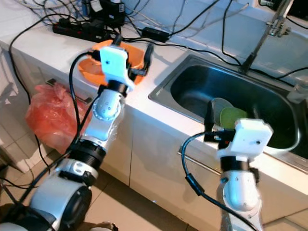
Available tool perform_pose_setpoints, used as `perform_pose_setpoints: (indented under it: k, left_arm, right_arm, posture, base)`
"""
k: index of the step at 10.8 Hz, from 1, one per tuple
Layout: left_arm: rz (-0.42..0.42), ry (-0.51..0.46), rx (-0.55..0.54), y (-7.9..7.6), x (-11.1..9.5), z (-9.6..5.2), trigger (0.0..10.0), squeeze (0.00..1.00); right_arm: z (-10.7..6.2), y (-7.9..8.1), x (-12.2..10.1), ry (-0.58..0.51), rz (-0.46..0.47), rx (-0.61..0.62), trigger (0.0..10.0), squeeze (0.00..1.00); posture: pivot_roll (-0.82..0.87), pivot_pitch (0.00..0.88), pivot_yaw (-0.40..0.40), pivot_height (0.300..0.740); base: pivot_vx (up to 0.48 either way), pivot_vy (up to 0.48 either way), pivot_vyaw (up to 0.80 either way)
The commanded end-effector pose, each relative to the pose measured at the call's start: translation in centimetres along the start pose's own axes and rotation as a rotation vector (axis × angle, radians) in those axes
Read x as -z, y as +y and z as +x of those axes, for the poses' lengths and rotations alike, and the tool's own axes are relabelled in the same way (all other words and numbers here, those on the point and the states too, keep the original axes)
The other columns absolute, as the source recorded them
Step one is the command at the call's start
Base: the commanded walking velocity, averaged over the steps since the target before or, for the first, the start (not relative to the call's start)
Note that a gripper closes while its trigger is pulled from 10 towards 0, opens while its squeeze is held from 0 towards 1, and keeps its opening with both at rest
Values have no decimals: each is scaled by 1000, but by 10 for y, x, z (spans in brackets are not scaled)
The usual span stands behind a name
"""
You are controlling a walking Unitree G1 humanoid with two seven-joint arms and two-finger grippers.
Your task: Kitchen organization
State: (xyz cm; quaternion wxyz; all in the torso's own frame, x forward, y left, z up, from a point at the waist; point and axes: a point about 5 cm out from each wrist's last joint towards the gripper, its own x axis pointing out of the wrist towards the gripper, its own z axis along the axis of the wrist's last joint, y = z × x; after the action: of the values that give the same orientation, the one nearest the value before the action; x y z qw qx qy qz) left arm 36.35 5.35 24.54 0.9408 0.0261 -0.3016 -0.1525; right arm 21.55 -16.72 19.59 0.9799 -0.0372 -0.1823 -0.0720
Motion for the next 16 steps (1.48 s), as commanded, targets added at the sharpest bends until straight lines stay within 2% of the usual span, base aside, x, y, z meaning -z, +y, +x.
perform_pose_setpoints:
  k: [1, 7, 11, 16]
  left_arm:
    - [-18, -20, 30, -5, -9, 7, 10000, 0]
    - [-45, 7, 22, -2, -12, 11, 10000, 0]
    - [-43, 38, 27, -3, -7, 5, 10000, 0]
    - [-41, 46, 23, -1, -7, 6, 10000, 0]
  right_arm:
    - [4, -4, -14, -52, -29, 23, 10000, 0]
    - [7, -4, -18, -55, -53, 45, 10000, 0]
    - [5, 0, -14, -30, -58, 33, 10000, 0]
    - [6, 2, -14, -32, -57, 26, 10000, 0]
  posture:
    - [101, 0, -131, 740]
    - [97, 0, -121, 740]
    - [102, 0, -122, 740]
    - [106, 0, -121, 740]
  base:
    - [356, 0, 0]
    - [389, 0, 0]
    - [0, 0, 0]
    - [0, 0, 0]
